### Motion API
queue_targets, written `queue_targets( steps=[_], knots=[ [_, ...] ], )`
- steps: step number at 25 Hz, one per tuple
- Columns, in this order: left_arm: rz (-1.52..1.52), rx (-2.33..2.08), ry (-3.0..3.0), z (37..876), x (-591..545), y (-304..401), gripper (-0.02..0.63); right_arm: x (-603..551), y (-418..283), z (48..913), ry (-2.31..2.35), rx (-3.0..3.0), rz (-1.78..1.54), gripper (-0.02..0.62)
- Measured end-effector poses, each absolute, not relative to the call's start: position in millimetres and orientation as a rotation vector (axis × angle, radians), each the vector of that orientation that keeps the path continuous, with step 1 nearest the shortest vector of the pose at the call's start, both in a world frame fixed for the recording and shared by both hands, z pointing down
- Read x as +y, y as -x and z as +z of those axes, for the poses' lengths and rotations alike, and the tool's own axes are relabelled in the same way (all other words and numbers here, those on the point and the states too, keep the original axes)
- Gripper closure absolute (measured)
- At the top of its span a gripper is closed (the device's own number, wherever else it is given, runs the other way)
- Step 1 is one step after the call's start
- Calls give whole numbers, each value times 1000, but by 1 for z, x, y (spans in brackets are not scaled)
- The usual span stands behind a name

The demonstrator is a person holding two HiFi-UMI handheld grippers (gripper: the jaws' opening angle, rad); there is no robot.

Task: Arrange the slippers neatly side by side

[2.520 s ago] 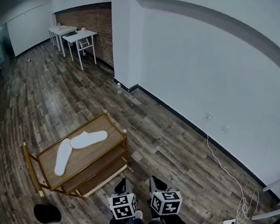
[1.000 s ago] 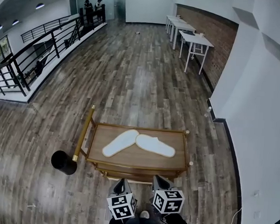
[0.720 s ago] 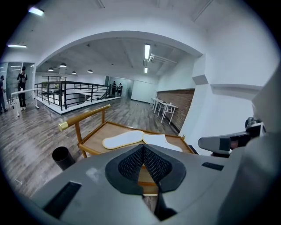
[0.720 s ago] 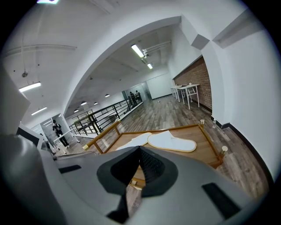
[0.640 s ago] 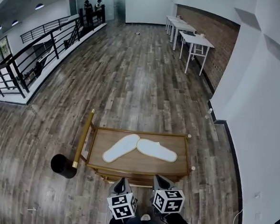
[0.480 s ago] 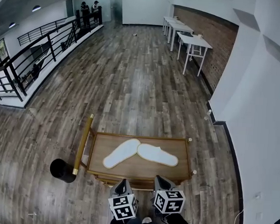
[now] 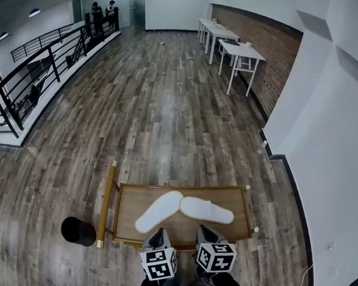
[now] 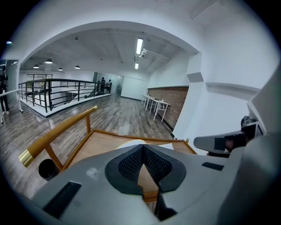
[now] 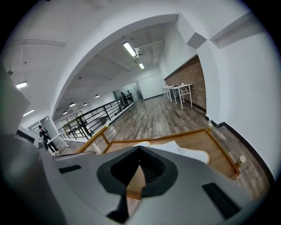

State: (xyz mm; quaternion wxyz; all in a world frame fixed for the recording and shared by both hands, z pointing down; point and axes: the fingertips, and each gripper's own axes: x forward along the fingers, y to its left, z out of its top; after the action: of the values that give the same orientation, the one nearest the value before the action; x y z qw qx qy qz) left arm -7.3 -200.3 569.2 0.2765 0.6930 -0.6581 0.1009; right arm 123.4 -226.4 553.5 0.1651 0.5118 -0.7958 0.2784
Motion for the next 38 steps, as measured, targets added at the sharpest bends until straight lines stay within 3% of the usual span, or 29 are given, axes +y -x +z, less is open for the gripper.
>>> queue_targets(
  steps=[25, 34, 38],
  knots=[
    [337, -1719, -1906, 573, -248, -1, 606, -276, -144, 564, -1454, -2226, 752, 597],
    [370, -1709, -1883, 586, -247, 4, 606, -317, -146, 585, -973, -2267, 519, 595],
    [389, -1696, -1877, 590, -247, 3, 606, -341, -144, 606, -707, -2159, 317, 508]
  ],
)
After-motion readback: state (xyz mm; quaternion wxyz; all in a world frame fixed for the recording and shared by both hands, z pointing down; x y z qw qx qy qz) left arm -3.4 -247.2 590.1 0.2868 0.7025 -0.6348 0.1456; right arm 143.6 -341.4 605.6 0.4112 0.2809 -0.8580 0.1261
